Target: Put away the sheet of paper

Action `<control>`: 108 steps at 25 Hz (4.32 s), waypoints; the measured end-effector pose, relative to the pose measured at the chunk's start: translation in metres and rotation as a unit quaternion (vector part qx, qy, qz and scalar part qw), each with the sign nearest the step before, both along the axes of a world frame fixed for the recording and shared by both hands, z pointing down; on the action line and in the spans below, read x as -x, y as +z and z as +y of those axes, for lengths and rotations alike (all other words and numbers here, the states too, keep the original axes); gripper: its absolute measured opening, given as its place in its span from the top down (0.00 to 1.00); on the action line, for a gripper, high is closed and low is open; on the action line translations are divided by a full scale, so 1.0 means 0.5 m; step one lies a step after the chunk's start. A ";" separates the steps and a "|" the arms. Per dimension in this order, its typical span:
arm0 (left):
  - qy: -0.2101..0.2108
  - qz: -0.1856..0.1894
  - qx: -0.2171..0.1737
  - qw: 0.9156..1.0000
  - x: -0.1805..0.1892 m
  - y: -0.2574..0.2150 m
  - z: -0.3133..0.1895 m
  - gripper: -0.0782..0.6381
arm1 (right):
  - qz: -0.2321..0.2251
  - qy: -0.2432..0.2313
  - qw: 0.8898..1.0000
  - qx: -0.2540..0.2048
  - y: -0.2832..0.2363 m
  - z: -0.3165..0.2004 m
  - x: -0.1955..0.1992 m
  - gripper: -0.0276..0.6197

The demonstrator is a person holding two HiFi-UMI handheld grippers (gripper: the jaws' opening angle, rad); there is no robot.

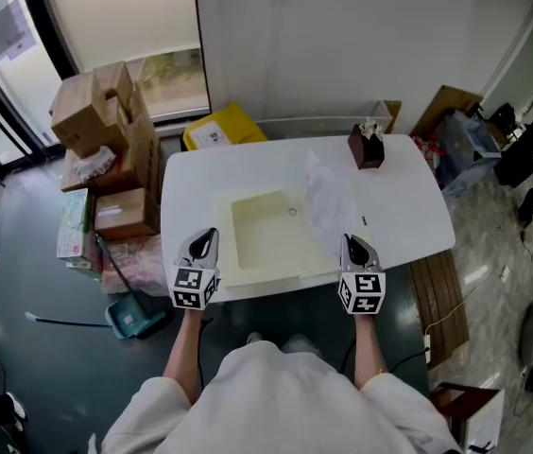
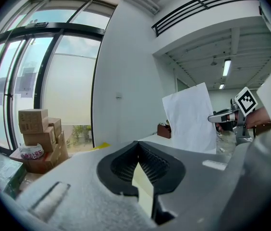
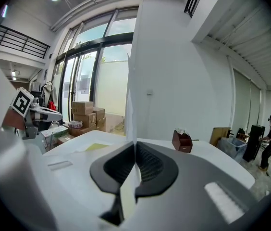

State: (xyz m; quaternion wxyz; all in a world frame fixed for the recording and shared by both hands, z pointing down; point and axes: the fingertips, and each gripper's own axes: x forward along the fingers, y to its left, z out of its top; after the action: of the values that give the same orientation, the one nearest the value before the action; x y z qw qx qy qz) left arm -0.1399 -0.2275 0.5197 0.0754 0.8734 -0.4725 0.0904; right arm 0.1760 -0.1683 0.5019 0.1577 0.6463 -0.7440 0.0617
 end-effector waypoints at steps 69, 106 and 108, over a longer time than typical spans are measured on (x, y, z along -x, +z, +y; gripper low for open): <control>-0.104 -0.036 0.077 0.991 -0.019 0.128 0.013 0.88 | -0.086 -0.188 0.978 0.000 -0.005 -0.139 0.014 0.95; -0.109 -0.031 0.083 0.990 -0.014 0.144 0.016 0.88 | -0.133 -0.100 0.930 0.327 0.437 -0.153 -0.162 0.95; -0.110 -0.032 0.084 0.990 -0.013 0.144 0.019 0.88 | -0.123 -0.111 0.924 0.345 0.447 -0.152 -0.171 0.95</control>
State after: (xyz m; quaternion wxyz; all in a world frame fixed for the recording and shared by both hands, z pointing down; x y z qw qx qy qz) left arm -0.1336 -0.2182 0.5917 0.1430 0.8031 -0.5590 0.1486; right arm 0.2613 -0.2443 0.7256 0.2843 0.4528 -0.7568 0.3760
